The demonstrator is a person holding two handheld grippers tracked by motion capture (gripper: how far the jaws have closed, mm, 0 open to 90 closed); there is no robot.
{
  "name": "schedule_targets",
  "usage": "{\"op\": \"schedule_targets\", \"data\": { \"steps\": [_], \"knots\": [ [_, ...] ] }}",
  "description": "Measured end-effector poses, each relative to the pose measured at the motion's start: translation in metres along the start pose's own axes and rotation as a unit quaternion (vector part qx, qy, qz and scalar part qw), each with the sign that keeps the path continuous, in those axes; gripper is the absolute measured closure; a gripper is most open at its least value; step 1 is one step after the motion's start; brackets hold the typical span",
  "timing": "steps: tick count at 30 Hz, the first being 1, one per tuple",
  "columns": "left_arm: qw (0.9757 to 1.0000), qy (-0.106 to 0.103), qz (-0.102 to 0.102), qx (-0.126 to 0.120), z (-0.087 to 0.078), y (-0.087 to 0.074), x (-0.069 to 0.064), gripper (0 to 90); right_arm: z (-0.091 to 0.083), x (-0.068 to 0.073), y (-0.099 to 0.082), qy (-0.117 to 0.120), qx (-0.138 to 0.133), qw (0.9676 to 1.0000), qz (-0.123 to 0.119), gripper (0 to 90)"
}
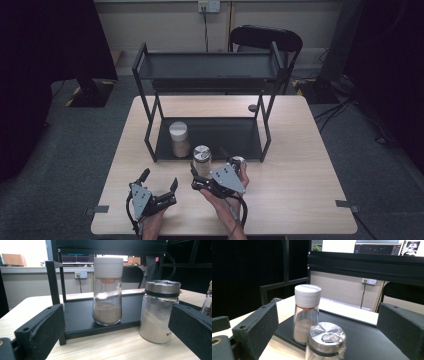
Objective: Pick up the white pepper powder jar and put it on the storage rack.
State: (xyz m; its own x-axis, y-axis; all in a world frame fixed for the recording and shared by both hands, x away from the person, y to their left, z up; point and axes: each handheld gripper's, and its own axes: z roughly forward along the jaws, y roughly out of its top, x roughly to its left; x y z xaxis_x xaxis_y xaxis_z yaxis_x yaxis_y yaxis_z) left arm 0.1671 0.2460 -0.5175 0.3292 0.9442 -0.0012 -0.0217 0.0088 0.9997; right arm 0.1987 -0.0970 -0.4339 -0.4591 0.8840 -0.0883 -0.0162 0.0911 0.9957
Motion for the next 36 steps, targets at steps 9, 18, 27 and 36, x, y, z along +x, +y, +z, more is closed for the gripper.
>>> {"op": "schedule_targets", "data": {
  "steps": [9, 18, 27, 36],
  "knots": [
    [1.0, -0.002, 0.0, 0.0, 0.0, 0.0, 0.0, 0.0, 0.012, 0.004, 0.001, 0.009, 0.002, 1.0, -0.002, 1.4],
    [1.0, -0.001, -0.001, 0.001, 0.0, 0.0, 0.0, 0.0, 0.024, 0.004, 0.001, 0.009, 0.009, 0.9999, 0.002, 1.6],
    [1.0, -0.001, -0.001, 0.001, 0.0, 0.0, 0.0, 0.0, 0.032, 0.004, 0.003, 0.008, 0.018, 0.9998, 0.005, 1.5],
    [1.0, -0.001, -0.001, 0.001, 0.0, 0.0, 0.0, 0.0, 0.039, 0.002, 0.007, 0.005, 0.025, 0.9996, 0.01, 0.7]
  ]
}}
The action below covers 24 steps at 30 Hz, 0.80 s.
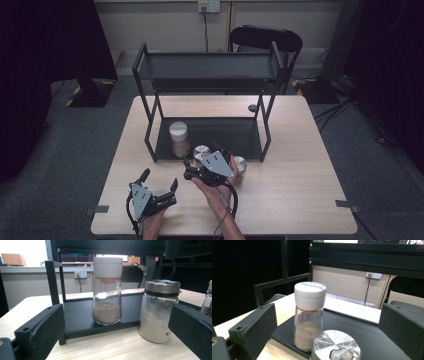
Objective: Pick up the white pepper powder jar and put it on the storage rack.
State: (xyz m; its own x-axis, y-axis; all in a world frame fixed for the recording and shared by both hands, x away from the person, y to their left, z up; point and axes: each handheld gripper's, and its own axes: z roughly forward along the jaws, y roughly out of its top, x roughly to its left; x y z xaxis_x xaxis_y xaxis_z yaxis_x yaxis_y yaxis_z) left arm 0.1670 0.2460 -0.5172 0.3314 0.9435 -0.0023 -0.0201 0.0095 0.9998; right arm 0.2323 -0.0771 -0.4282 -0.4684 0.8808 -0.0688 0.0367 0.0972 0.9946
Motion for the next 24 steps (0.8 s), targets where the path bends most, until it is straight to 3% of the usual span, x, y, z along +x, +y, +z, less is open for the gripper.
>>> {"op": "schedule_targets", "data": {
  "steps": [15, 24],
  "knots": [
    [1.0, -0.001, 0.0, 0.0, 0.0, 0.0, 0.0, 0.0, 0.012, -0.002, 0.0, 0.002, 0.014, 0.9999, 0.008, 1.5],
    [1.0, 0.0, 0.0, 0.0, 0.0, 0.0, 0.0, 0.0, 0.016, -0.007, -0.004, 0.002, 0.029, 0.9992, 0.026, 2.8]
  ]
}}
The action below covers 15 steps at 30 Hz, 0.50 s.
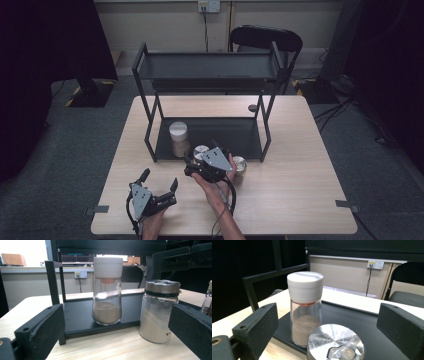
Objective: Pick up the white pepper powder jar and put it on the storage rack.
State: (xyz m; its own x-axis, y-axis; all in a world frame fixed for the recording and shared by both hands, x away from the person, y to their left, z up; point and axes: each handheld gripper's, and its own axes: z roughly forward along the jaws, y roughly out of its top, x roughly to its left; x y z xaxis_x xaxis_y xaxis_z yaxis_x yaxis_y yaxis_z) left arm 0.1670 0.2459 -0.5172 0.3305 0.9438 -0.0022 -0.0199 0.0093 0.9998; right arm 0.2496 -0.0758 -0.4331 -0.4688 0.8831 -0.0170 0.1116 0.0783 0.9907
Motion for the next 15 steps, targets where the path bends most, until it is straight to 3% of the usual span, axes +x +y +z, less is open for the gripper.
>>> {"op": "schedule_targets", "data": {
  "steps": [15],
  "knots": [
    [1.0, -0.001, 0.0, 0.0, -0.0001, -0.0001, 0.0003, 0.0, 0.0061, 0.0004, -0.0068, -0.004, 0.023, 0.9997, 0.01, 2.1]
  ]
}}
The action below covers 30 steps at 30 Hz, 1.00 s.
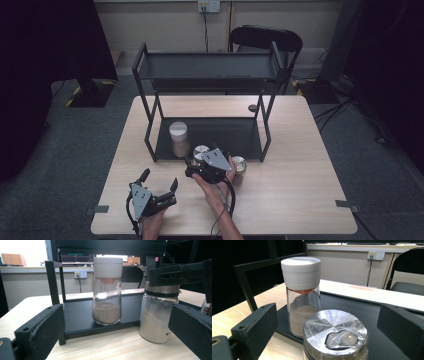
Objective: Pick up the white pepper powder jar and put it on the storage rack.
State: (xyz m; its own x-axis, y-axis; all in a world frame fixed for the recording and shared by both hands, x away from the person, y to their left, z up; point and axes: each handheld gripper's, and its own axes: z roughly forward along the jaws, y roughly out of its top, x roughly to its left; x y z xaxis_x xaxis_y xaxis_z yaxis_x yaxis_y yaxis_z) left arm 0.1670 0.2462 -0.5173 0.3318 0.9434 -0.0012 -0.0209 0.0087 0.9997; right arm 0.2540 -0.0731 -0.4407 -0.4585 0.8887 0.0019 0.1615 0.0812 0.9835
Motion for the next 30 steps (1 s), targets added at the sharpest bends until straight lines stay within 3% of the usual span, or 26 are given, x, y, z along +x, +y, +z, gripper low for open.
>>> {"op": "schedule_targets", "data": {
  "steps": [30],
  "knots": [
    [1.0, -0.002, -0.001, 0.0, 0.0, 0.0, 0.0006, 0.0, 0.0042, 0.0053, -0.0059, -0.005, 0.026, 0.9996, 0.011, 2.8]
  ]
}}
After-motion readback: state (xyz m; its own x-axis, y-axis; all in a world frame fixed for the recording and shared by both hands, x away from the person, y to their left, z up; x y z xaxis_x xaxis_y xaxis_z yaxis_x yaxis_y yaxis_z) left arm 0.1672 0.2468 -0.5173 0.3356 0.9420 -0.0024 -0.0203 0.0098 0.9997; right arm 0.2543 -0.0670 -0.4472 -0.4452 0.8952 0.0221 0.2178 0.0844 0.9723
